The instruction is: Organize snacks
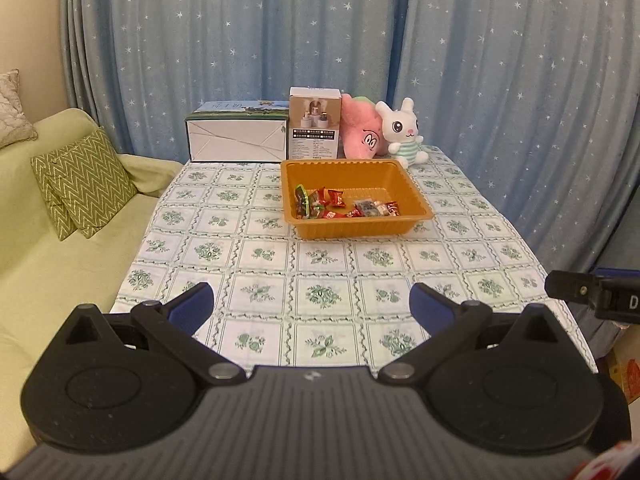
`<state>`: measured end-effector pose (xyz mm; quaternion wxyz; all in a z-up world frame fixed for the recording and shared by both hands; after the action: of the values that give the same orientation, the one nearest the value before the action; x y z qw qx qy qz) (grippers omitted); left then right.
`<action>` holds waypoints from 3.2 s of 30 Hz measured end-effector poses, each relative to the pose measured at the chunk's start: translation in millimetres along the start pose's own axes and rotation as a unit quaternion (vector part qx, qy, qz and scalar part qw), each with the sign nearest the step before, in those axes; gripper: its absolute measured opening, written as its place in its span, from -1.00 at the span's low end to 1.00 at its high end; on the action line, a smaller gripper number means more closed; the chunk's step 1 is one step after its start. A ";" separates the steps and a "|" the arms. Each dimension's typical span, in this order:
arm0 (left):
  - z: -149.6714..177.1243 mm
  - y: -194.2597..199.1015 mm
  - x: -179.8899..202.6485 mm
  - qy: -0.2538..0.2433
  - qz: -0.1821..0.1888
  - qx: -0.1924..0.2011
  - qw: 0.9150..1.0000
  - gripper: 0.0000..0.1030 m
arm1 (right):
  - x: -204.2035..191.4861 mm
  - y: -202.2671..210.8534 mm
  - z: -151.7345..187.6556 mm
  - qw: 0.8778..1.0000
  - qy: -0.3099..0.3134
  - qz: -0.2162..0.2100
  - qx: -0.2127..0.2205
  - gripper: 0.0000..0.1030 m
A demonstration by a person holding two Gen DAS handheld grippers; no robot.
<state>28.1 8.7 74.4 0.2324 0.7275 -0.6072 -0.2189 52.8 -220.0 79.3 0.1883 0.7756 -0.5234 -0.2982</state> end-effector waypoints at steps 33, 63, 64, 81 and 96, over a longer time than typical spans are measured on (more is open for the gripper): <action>20.0 28.5 14.8 -0.013 0.011 0.007 1.000 1.00 | -11.2 32.7 23.0 1.000 0.014 -0.001 0.009 0.51; 24.0 23.3 12.9 -0.013 0.015 0.000 1.000 1.00 | -14.8 24.4 27.8 1.000 0.012 -0.005 0.001 0.51; 23.7 23.0 14.0 -0.014 0.015 0.000 1.000 1.00 | -14.9 24.2 27.8 1.000 0.011 -0.004 0.000 0.51; 25.0 20.0 16.3 -0.015 0.017 -0.005 1.000 1.00 | -14.2 19.4 31.3 1.000 0.008 -0.005 -0.004 0.51; 27.2 18.6 16.1 -0.015 0.017 -0.006 1.000 1.00 | -13.1 18.4 33.9 1.000 0.005 -0.005 -0.004 0.51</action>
<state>-0.1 -12.0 63.4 0.2310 0.7121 -0.6219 -0.2296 14.0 -214.2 68.4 0.1928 0.7789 -0.5177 -0.2968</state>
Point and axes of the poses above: each gripper's, at about its wrist camera, not at the fingertips, and y roughly against the way its jaws point, x to its right, z to its underside, the point moved 1 cm from there along -y, roughly the way its jaws point, and after that the axes turned 6 degrees about -z, right-handed, at the moved point
